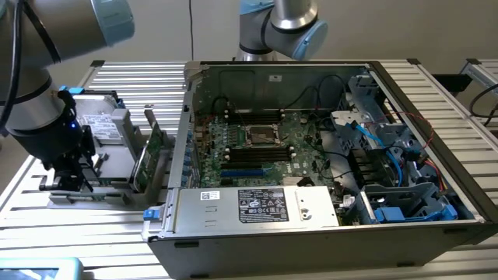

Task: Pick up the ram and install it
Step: 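Pick up the ram and move it above insertion slot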

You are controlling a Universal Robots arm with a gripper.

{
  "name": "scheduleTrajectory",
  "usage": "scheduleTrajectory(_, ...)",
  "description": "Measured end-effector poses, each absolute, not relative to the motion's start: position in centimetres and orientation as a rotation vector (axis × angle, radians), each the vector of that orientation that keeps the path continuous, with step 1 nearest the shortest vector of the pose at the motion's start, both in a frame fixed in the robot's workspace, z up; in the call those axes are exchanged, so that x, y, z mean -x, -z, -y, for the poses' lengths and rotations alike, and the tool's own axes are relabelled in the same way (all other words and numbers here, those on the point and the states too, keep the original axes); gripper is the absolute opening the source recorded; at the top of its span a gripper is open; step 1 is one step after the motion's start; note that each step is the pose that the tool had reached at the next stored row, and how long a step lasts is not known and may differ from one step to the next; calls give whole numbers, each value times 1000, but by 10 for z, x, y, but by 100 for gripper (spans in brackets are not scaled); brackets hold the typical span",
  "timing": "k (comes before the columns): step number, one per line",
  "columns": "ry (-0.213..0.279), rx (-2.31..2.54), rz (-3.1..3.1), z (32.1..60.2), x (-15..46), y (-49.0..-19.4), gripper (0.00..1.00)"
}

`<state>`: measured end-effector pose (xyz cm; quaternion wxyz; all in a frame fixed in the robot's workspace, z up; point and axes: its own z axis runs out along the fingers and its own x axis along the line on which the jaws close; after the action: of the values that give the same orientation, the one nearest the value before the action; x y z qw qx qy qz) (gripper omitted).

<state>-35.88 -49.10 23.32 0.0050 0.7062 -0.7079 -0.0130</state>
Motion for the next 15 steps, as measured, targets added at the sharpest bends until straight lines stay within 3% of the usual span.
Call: scheduleTrajectory(15, 41, -2211, 2217, 493, 360, -206, 36)
